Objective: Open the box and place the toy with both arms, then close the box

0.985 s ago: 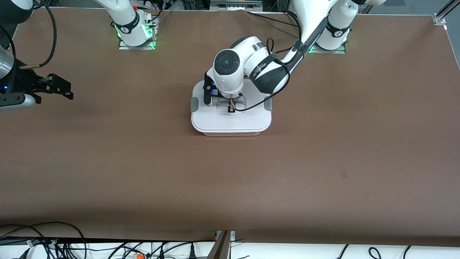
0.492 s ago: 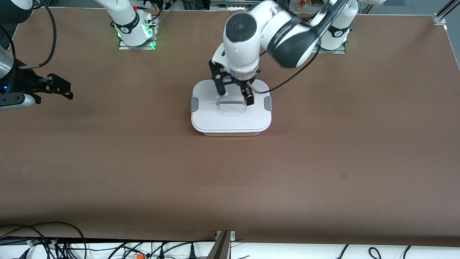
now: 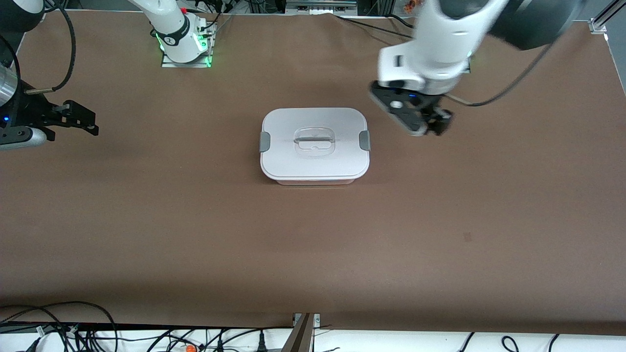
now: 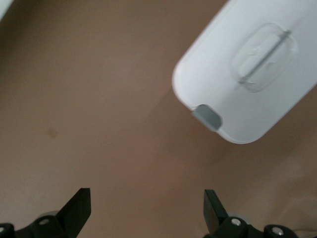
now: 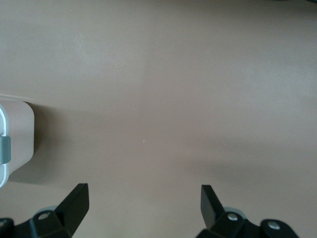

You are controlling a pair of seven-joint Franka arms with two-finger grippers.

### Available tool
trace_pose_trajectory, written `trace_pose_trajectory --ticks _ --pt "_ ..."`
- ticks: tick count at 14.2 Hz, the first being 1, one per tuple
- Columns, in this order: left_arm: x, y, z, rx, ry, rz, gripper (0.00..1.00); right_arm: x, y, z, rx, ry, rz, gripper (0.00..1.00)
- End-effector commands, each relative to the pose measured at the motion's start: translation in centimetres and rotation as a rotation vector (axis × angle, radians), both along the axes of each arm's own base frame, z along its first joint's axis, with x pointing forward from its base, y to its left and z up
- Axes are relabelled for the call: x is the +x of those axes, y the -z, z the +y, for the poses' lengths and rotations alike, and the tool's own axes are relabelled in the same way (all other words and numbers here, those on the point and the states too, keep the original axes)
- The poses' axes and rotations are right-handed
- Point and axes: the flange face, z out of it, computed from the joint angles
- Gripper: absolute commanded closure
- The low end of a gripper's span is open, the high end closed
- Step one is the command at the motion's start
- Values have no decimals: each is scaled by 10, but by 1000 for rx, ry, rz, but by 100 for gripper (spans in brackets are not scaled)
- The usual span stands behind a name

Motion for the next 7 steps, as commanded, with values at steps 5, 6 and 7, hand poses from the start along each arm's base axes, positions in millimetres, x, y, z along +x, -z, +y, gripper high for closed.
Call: trace_pose_trajectory --ticks 5,6,7 --pt "4 -17 169 -87 -343 -92 0 -1 -7 17 17 -20 -10 0" --pt "3 -11 187 -104 -390 -126 0 -1 -7 20 15 -26 -12 0" --pt "3 -5 193 -108 -408 -141 0 -1 -7 21 15 -28 -10 0"
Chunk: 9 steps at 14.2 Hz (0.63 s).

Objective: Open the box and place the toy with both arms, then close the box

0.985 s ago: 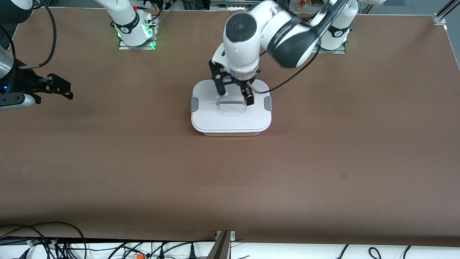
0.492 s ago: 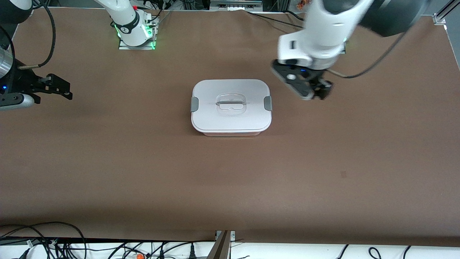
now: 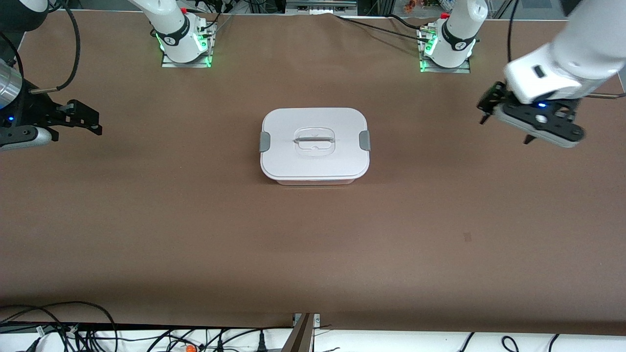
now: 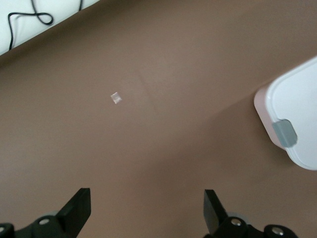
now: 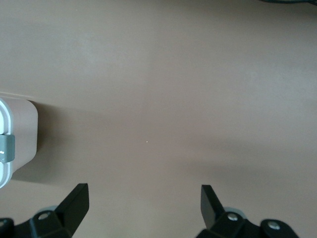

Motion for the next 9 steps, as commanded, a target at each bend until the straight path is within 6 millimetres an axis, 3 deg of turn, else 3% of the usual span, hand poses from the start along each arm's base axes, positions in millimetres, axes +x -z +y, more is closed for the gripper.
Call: trace_pose_trajectory --ticks 1,2,3,9 --pt "-19 16 33 -28 -120 -27 0 0 -6 7 13 -3 -9 0" --pt "-19 27 61 -31 -216 -7 0 0 -6 7 13 -3 -9 0" --pt "-18 30 75 -35 -271 -2 0 0 -6 7 15 -3 -9 0" --pt "-23 37 62 -9 -238 52 0 0 -6 6 12 -3 -9 0"
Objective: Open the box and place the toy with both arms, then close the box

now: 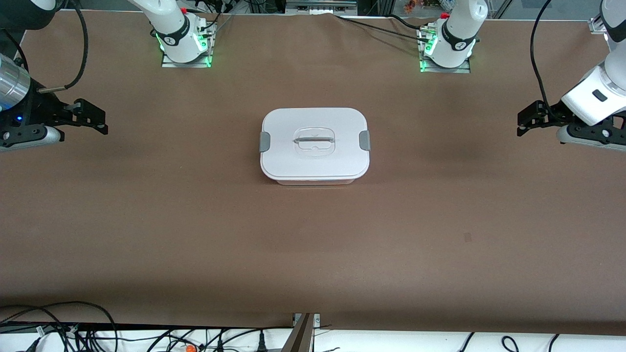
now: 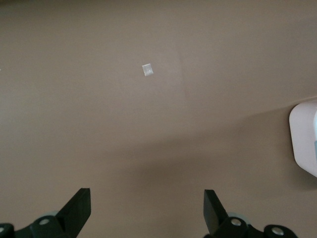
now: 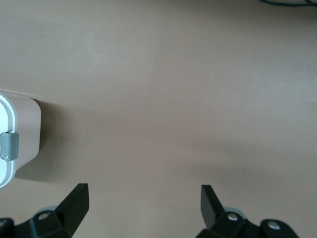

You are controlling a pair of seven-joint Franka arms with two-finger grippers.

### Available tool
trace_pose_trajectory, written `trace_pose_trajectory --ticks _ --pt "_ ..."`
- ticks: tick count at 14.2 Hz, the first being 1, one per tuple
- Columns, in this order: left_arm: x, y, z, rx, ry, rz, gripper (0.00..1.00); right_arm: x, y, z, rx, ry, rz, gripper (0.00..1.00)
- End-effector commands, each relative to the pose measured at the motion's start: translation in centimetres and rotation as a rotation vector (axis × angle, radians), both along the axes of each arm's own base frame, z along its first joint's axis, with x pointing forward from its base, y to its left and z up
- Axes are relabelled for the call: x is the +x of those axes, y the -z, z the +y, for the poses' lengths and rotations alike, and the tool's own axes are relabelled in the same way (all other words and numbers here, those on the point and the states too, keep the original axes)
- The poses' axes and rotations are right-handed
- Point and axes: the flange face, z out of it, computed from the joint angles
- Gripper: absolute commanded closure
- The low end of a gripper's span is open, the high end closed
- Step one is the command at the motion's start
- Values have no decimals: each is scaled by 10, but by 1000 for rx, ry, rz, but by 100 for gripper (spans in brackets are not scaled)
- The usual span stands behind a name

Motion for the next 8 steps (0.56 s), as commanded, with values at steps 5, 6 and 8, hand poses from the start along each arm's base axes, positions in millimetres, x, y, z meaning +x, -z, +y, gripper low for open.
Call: trace_pose_trajectory --ticks 5,6,8 --pt "-10 -5 -16 -3 9 2 0 0 -6 0 12 6 -8 0" --pt "-10 -5 -16 -3 9 2 0 0 -6 0 13 6 -8 0" --pt "-10 -5 -16 -4 7 3 0 0 -7 0 13 6 -10 0"
